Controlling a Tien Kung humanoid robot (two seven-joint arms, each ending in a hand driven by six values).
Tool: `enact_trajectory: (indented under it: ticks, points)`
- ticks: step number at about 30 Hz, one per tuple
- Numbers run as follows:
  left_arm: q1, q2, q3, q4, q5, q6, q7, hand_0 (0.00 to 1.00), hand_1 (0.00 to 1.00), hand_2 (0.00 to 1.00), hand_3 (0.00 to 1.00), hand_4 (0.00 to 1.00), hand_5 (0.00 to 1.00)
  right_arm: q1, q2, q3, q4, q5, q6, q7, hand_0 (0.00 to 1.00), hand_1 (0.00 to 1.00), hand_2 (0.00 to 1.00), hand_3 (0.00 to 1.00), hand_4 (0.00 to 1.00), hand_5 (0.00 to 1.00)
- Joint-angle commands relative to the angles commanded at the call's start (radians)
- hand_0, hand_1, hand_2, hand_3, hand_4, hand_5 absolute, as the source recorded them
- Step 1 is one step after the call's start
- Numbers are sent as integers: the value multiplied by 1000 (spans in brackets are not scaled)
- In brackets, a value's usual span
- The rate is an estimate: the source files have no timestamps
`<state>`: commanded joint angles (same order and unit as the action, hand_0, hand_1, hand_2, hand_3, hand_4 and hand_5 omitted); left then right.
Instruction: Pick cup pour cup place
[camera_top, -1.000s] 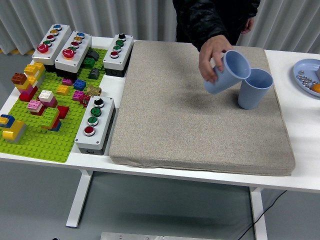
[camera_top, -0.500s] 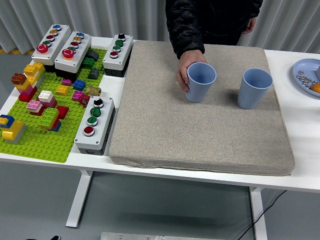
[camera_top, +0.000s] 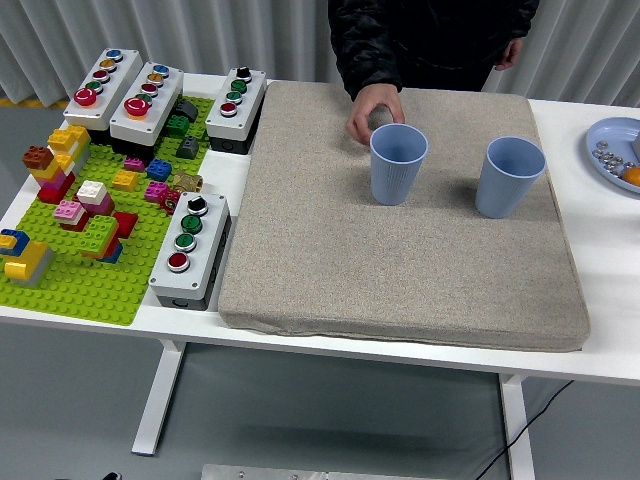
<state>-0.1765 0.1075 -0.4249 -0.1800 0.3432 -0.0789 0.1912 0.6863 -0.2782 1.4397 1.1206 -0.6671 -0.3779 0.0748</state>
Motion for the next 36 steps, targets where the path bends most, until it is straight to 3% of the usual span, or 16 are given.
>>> enact_trajectory:
  ticks: [36]
  points:
    - [2, -1, 21, 0, -21, 2, -5, 783, 787, 853, 730, 516, 974, -12, 9, 17, -7, -17, 8, -12, 919, 798, 787, 787, 783, 922]
